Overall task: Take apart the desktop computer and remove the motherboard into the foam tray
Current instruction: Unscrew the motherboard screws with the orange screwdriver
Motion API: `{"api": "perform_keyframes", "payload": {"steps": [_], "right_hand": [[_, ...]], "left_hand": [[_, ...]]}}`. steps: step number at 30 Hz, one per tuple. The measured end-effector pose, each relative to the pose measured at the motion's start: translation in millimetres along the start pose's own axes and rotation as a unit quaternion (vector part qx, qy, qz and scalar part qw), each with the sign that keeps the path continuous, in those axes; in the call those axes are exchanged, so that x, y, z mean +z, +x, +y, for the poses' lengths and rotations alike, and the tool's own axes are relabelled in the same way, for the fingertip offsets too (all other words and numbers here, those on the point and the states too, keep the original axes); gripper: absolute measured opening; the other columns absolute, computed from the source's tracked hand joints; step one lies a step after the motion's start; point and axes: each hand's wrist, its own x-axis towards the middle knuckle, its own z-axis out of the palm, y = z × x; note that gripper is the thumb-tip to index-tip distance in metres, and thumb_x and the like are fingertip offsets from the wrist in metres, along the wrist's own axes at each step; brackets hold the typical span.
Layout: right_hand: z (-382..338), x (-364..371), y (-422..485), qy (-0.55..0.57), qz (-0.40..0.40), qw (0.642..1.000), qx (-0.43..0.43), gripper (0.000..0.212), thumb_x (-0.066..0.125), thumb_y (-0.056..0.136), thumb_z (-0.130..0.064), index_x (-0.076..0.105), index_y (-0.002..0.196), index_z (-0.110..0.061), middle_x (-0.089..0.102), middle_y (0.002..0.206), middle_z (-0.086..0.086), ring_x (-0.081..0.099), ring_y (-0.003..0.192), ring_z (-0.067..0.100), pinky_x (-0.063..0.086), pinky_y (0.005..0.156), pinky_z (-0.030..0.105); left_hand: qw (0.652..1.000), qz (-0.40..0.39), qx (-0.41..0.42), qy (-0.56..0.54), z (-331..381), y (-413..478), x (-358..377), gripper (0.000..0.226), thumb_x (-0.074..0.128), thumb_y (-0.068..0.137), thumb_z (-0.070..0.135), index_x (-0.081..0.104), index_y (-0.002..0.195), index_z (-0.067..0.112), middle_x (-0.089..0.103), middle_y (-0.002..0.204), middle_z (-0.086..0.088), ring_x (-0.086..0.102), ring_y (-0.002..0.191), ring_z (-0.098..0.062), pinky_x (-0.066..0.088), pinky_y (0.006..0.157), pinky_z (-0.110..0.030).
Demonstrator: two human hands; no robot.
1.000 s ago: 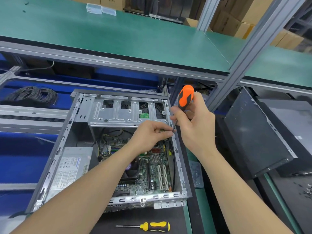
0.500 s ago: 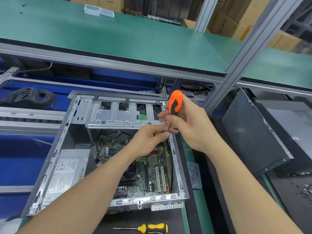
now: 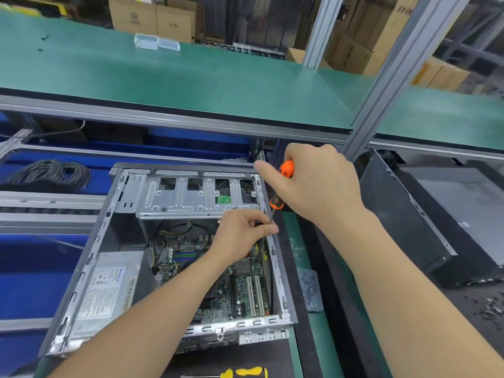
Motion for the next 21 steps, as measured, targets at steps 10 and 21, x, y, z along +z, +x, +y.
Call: {"api": "perform_keyframes", "payload": {"steps": [10, 21], "right_hand": [[-5, -32, 14, 0.044, -0.224, 0.97, -0.086, 0.015, 0.062, 0.1, -0.043, 0.06, 0.102, -0.028, 0.065, 0.103, -0.001, 0.059, 0.099, 0.025, 0.055, 0.083, 0.042], [-13, -26, 19, 0.061, -0.253, 0.956, -0.137, 0.021, 0.062, 0.079, -0.004, 0.061, 0.073, -0.024, 0.055, 0.097, -0.004, 0.058, 0.095, 0.024, 0.054, 0.08, 0.041]], "left_hand": [[0.998, -0.045, -0.003, 0.038, 2, 7, -7, 0.027, 0.083, 0.085, 0.038, 0.064, 0.074, 0.021, 0.033, 0.047, 0.014, 0.03, 0.047, -0.005, 0.029, 0.055, -0.023], [0.976, -0.196, 0.093, 0.008, 63, 24, -53, 0.03, 0.072, 0.095, 0.027, 0.054, 0.071, 0.025, 0.026, 0.058, 0.005, 0.023, 0.052, -0.011, 0.021, 0.051, -0.022]]}}
